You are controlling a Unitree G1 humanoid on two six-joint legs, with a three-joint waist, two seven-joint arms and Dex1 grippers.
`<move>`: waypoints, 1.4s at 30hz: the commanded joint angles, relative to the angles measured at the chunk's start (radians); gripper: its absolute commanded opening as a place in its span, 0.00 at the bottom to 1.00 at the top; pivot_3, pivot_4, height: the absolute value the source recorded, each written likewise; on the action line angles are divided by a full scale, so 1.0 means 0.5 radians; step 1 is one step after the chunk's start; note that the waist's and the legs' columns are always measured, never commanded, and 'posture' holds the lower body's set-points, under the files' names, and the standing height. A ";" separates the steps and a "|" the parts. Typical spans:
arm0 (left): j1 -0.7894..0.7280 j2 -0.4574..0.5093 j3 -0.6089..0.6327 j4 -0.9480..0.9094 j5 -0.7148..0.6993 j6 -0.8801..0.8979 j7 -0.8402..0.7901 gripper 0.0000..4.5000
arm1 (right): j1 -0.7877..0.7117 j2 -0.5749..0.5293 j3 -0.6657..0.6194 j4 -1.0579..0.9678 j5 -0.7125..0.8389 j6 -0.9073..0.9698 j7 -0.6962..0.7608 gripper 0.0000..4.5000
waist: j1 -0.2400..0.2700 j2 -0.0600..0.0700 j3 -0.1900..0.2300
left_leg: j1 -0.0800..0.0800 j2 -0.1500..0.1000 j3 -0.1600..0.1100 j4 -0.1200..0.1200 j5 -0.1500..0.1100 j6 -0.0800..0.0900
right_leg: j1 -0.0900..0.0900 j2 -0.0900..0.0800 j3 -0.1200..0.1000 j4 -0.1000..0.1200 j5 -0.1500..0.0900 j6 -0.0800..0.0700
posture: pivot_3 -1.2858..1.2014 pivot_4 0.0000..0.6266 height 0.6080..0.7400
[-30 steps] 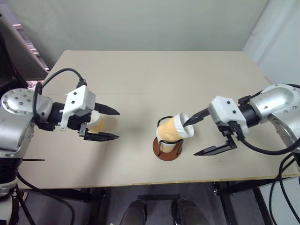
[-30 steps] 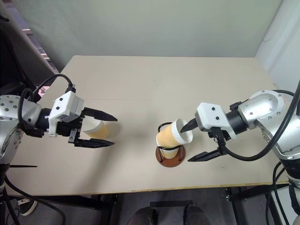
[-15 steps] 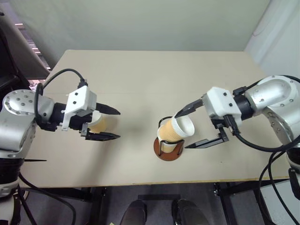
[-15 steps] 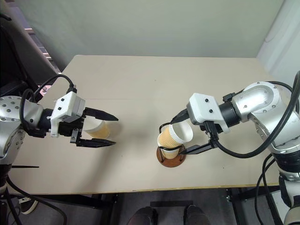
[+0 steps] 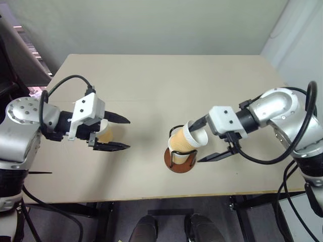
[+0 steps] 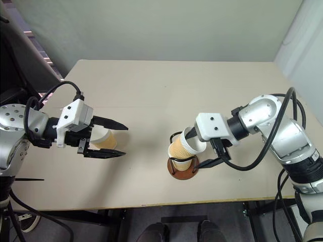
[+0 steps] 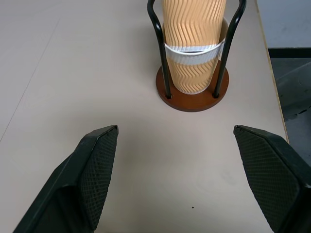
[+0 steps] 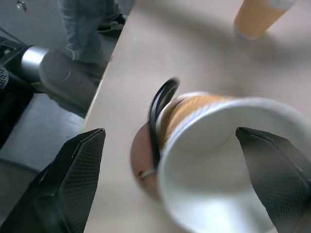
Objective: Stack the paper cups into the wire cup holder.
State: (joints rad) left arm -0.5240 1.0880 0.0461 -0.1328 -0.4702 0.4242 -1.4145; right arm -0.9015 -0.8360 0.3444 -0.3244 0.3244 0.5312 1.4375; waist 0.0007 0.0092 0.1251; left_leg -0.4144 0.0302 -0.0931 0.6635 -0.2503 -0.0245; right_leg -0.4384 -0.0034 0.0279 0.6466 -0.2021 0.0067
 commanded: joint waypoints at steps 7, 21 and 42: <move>-0.059 0.023 0.005 0.066 0.097 -0.077 0.010 0.91 | -0.109 -0.101 -0.180 -0.016 -0.011 -0.080 -0.011 0.99 | 0.010 0.000 0.000 | -0.001 0.000 0.000 0.000 0.000 0.000 | 0.000 -0.001 0.000 -0.001 0.000 -0.001 | 0.52 0.24 1.00; -0.221 0.170 -0.198 0.705 0.764 -0.482 0.178 0.91 | 0.113 -0.312 -0.919 0.261 0.418 0.211 -0.292 0.99 | 0.009 -0.002 -0.001 | -0.001 0.000 -0.001 -0.004 0.002 -0.003 | -0.002 0.001 0.001 -0.003 -0.002 -0.003 | 0.52 0.24 1.00; -0.543 -0.037 -0.471 0.922 0.965 -0.679 -0.123 0.02 | 0.366 -0.368 -1.098 -0.001 0.700 0.215 -0.320 1.00 | 0.020 0.000 0.000 | -0.011 0.000 0.000 0.000 0.002 -0.003 | -0.010 0.001 0.001 -0.002 0.002 0.002 | 0.52 0.24 1.00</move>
State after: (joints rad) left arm -0.7637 1.0715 -0.2233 0.3542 0.0498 0.0997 -1.4435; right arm -0.7114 -1.0047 -0.1468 -0.2829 0.6303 0.6364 1.2754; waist 0.0109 0.0090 0.1250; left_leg -0.4199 0.0302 -0.0932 0.6636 -0.2495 -0.0260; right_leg -0.4433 -0.0029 0.0282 0.6453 -0.2013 0.0078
